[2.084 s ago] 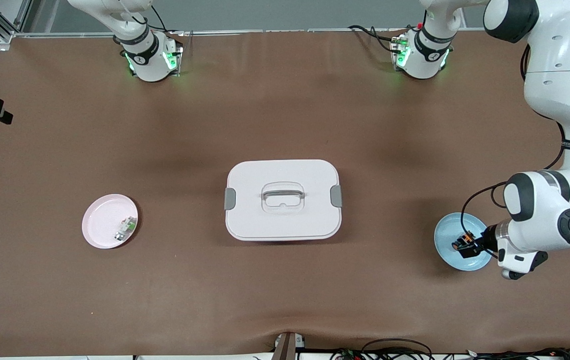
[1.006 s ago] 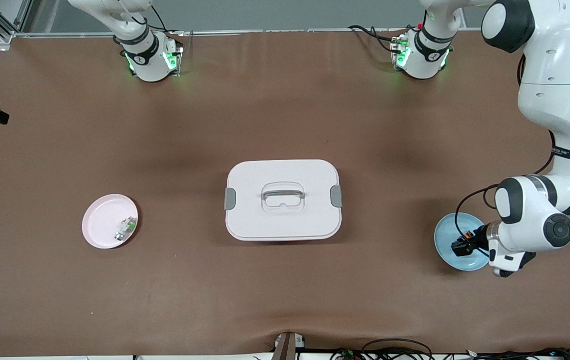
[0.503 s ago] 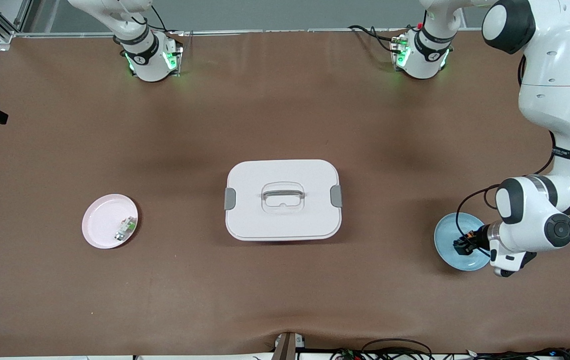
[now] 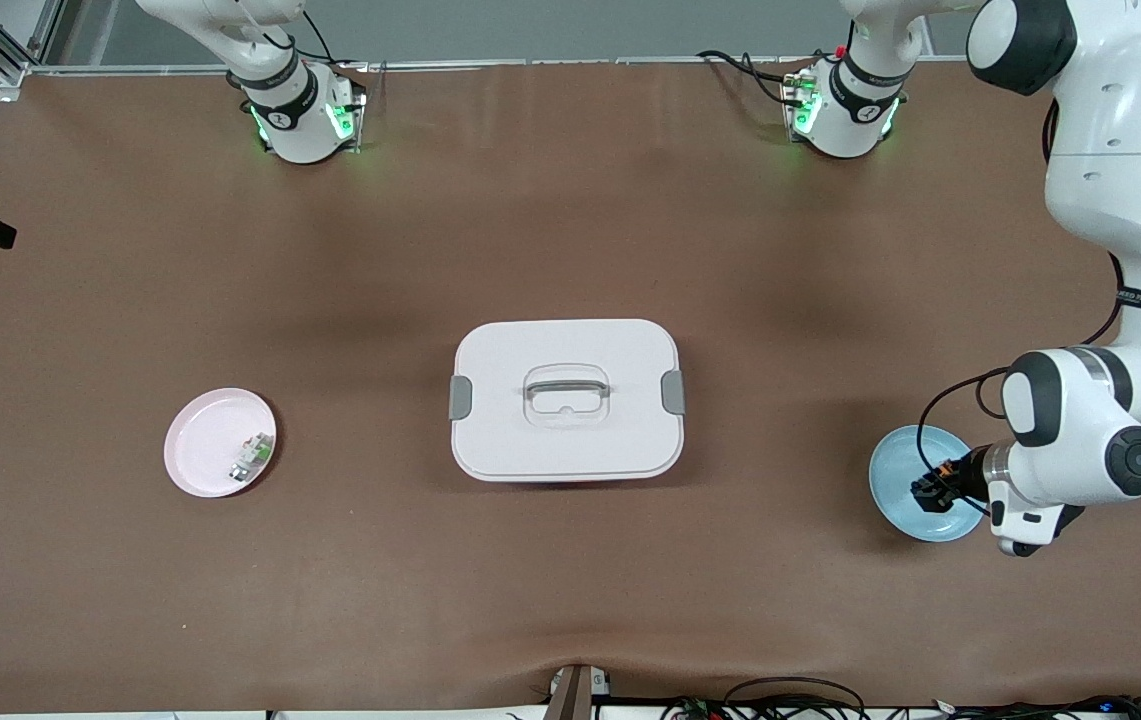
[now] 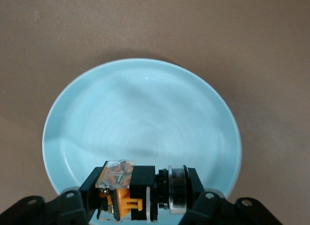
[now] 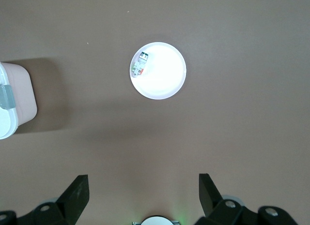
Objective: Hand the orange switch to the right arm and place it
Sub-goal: 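Close the left gripper on the orange switch, then lift the orange switch and carry it above the white box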
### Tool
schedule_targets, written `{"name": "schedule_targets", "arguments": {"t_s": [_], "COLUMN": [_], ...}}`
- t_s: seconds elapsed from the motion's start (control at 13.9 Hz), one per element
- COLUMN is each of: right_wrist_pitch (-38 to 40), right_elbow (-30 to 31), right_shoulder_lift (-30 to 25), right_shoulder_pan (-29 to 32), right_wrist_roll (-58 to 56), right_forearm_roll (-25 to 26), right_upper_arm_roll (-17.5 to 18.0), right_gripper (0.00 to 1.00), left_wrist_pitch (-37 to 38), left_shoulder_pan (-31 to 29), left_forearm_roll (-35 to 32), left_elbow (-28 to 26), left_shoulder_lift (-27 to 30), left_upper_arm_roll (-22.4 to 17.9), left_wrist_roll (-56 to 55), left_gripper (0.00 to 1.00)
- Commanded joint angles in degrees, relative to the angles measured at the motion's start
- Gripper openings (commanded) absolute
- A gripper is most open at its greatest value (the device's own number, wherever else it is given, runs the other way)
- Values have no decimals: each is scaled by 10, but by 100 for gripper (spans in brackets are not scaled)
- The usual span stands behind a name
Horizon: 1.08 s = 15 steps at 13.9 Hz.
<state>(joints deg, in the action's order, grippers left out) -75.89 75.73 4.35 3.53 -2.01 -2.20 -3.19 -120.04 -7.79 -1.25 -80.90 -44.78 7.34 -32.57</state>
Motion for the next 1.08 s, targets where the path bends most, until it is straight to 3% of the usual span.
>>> {"name": "schedule_targets", "arguments": {"t_s": [0.0, 0.65, 1.01], "right_wrist_pitch": [-3, -8, -11], "right_elbow": [7, 7, 7], "right_shoulder_lift": [-7, -7, -7], "right_shoulder_pan": [8, 8, 12], "right_wrist_roll": [-7, -46, -46], "right_forearm_roll": [-4, -3, -3], "right_upper_arm_roll": [5, 5, 5], "right_gripper": [100, 100, 100], "left_wrist_pitch": [49, 161, 166], "left_shoulder_pan": [5, 3, 5], "left_forearm_roll": [-3, 66, 113], "left_elbow": [-8, -8, -8], "left_shoulder_lift": [46, 144, 163], "left_upper_arm_roll": [21, 134, 214], "left_wrist_roll": [-37, -205, -344], "left_gripper": [9, 13, 13]}}
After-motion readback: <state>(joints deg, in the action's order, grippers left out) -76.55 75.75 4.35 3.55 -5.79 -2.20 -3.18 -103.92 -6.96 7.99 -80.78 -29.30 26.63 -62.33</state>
